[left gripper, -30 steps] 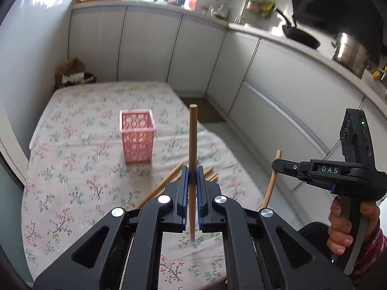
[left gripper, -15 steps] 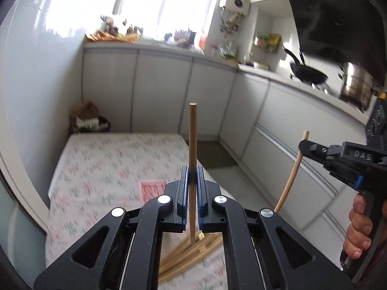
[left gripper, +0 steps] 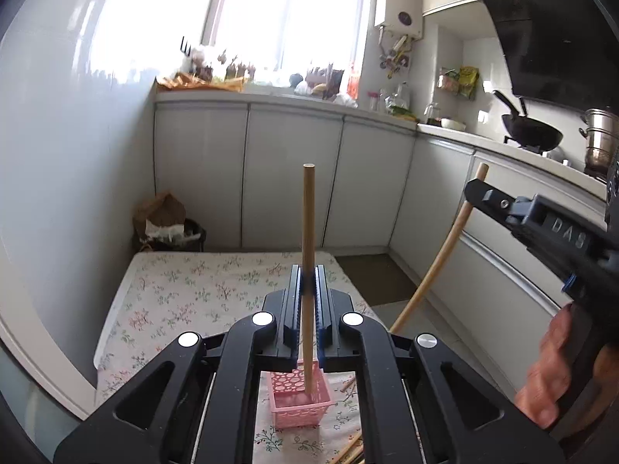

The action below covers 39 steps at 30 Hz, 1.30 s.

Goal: Organize utensils
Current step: 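Lower both chopsticks into the pink holder and open both tools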

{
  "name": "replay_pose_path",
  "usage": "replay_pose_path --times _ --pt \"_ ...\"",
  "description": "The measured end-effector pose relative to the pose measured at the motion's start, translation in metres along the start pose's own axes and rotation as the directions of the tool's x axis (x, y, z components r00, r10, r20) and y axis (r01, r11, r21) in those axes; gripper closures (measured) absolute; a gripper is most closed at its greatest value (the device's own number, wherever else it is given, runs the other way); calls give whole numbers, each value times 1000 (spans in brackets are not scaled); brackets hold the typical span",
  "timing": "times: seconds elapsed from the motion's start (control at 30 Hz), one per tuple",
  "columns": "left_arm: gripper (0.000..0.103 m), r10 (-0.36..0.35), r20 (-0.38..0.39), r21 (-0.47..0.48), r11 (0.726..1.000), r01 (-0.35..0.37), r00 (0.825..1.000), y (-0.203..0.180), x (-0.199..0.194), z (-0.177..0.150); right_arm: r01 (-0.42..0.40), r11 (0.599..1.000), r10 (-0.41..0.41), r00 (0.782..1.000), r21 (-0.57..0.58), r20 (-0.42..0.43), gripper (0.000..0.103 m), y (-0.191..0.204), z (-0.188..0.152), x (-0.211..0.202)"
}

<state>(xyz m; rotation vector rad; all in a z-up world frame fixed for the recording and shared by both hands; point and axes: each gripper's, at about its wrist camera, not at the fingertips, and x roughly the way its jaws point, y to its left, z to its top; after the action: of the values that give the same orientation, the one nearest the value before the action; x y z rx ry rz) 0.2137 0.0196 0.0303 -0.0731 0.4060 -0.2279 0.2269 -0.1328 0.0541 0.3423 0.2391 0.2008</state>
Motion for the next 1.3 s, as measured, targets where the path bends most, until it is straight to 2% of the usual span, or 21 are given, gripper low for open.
replay_pose_path --times 0.13,0.27,0.3,0.33,0.37,0.4,0.53,0.57,0.6,0.67,0.7,0.73,0.8,0.87,0.93,1.0,1.2,1.3 --pt "97 -11 -20 -44 999 11 1000 15 24 -19 -19 1000 19 1000 -12 -14 95 -1 -33 21" --pt "95 -57 -44 -89 995 53 997 27 34 -36 -23 1000 23 996 2 -91 91 -10 -59 43" --pt "84 -62 -39 -107 993 57 997 31 32 -38 -28 1000 29 994 9 -103 89 -12 -62 43" --pt "69 -62 -24 -125 990 59 998 35 26 -38 -24 1000 25 994 10 -110 85 -14 -63 43" --pt "63 -56 -9 -135 989 55 998 37 22 -36 -10 1000 11 994 8 -112 75 -15 -62 39" --pt "59 -43 7 -146 988 43 999 40 15 -33 0 1000 1 994 9 -111 73 -16 -61 36" --pt "59 -39 44 -178 983 47 998 44 -10 -24 31 999 -30 994 8 -104 73 -18 -58 15" --pt "58 -41 50 -178 983 49 998 44 -17 -23 38 999 -37 994 8 -99 69 -19 -57 8" --pt "54 -43 53 -176 983 51 998 43 -22 -22 47 999 -46 995 11 -94 60 -20 -56 1" --pt "41 -30 66 -178 983 42 997 40 -31 -23 68 998 -66 994 15 -84 53 -23 -55 -12" --pt "34 -24 71 -183 982 37 997 38 -36 -24 76 997 -75 994 12 -85 52 -22 -55 -15" --pt "33 -24 71 -183 982 36 997 36 -39 -25 84 996 -83 993 9 -89 51 -22 -56 -19" --pt "31 -18 56 -169 985 27 998 30 -43 -28 104 995 -103 990 8 -95 41 -22 -59 -28" --pt "30 -7 51 -149 989 15 999 25 -46 -31 124 992 -123 989 2 -87 38 -20 -62 -37" --pt "22 7 52 -136 991 0 999 21 -49 -34 148 989 -149 986 -15 -77 32 -17 -65 -45" --pt "20 12 53 -129 992 -5 999 18 -52 -36 172 985 -173 983 -21 -66 20 -16 -68 -53" --pt "9 18 50 -138 990 -11 999 15 -61 -43 241 969 -244 966 -48 -86 12 -16 -76 -67" --pt "8 25 54 -134 991 -17 998 13 -66 -45 258 965 -262 960 -50 -99 10 -17 -78 -71"
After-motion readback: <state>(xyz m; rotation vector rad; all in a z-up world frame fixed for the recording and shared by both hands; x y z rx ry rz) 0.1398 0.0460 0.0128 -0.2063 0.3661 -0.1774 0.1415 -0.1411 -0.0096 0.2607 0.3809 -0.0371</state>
